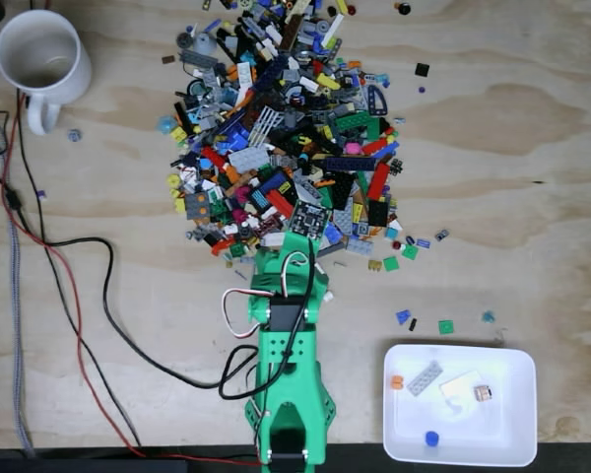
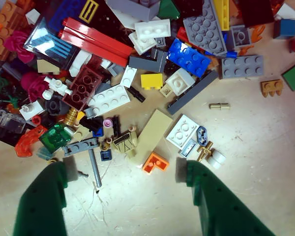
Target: Find the closest Lego and put it in the bin.
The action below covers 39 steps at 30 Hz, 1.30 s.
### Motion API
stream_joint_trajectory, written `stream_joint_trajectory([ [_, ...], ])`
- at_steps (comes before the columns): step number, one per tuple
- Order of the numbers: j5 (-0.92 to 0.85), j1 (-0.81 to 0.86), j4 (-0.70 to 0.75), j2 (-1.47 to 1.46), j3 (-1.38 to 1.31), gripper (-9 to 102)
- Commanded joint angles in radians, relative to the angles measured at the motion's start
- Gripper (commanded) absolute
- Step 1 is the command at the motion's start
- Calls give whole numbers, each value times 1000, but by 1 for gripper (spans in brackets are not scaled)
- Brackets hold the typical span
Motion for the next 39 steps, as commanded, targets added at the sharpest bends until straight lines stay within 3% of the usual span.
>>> stream_joint_trajectory([
  [1,123,146,-17,11,40,26],
  [13,124,144,-11,8,40,26],
  [18,310,135,-25,-232,-12,26],
  [29,604,14,-213,-330,190,25],
  [39,604,55,-342,-337,288,21],
])
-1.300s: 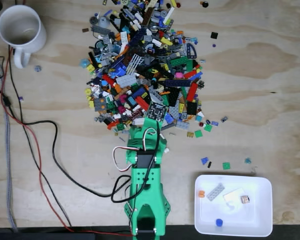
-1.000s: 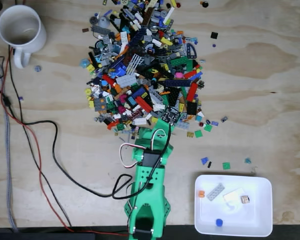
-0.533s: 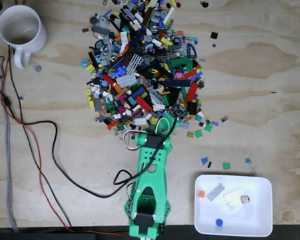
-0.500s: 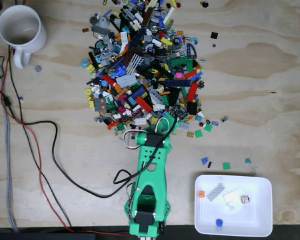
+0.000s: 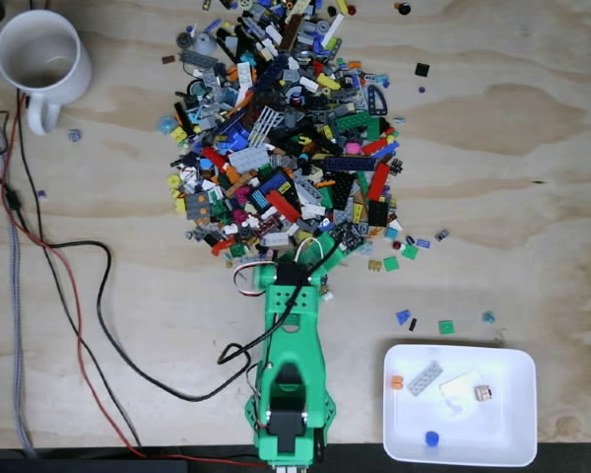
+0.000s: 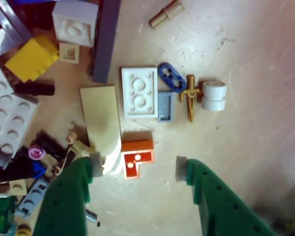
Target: Find the closest Lego and put it in the bin.
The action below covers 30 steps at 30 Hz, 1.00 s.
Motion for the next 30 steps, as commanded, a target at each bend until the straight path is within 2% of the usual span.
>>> stream_joint_trajectory([
  [1,-5,8,-48,0,12,21],
  [16,-23,-25,-130,-18,86,14],
  [24,-15,-78,-127,-17,101,18],
  [30,-21,-94,-137,-28,104,16],
])
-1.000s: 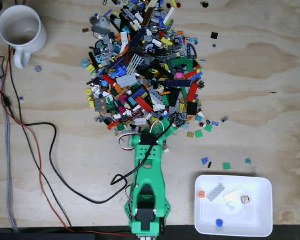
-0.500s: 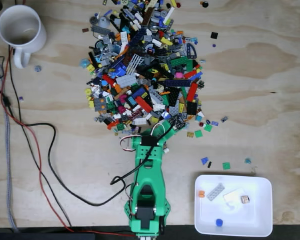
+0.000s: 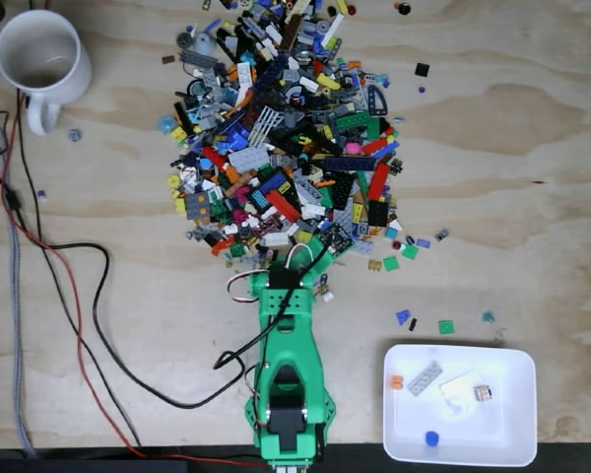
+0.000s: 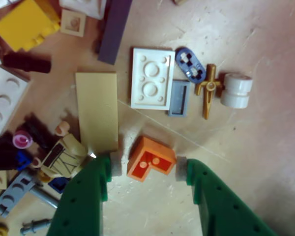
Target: Find the closest Lego and put it in the bin.
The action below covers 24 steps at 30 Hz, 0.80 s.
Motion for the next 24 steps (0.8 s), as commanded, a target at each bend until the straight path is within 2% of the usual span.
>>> stream_joint_trajectory([
  [1,-6,-12,-25,-9,0,15],
  [16,-25,3,-60,-26,-5,5],
  [24,-170,124,236,2,-368,6],
])
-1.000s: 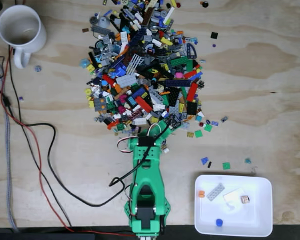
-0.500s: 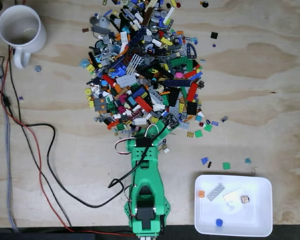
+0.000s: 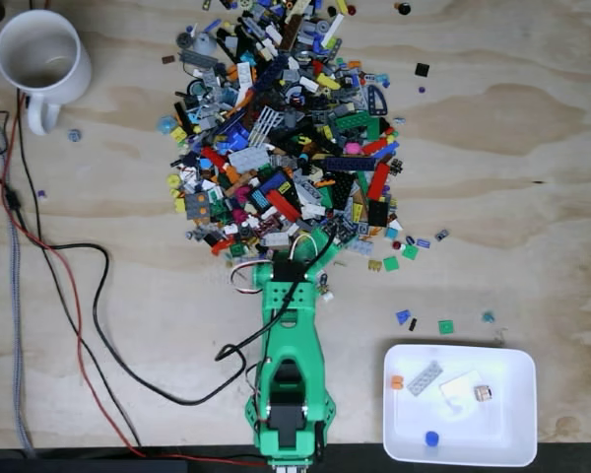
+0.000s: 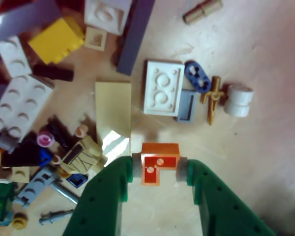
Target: Find the closest Lego and put it in the bin.
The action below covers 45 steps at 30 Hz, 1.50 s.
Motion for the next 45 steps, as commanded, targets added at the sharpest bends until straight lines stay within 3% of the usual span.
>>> stream_joint_trajectory([
  [1,-87,86,133,28,-245,6],
  [6,-184,255,255,28,-454,6],
  [10,-307,495,270,71,-515,6],
  [19,-663,1091,169,173,-448,6],
  [27,-873,1420,40,290,-268,6],
  [32,-910,1462,-23,339,-169,7],
  [37,-884,1425,-87,360,-140,20],
  [42,-830,1310,-167,416,-160,24],
  [45,-796,1154,-117,466,-204,24],
])
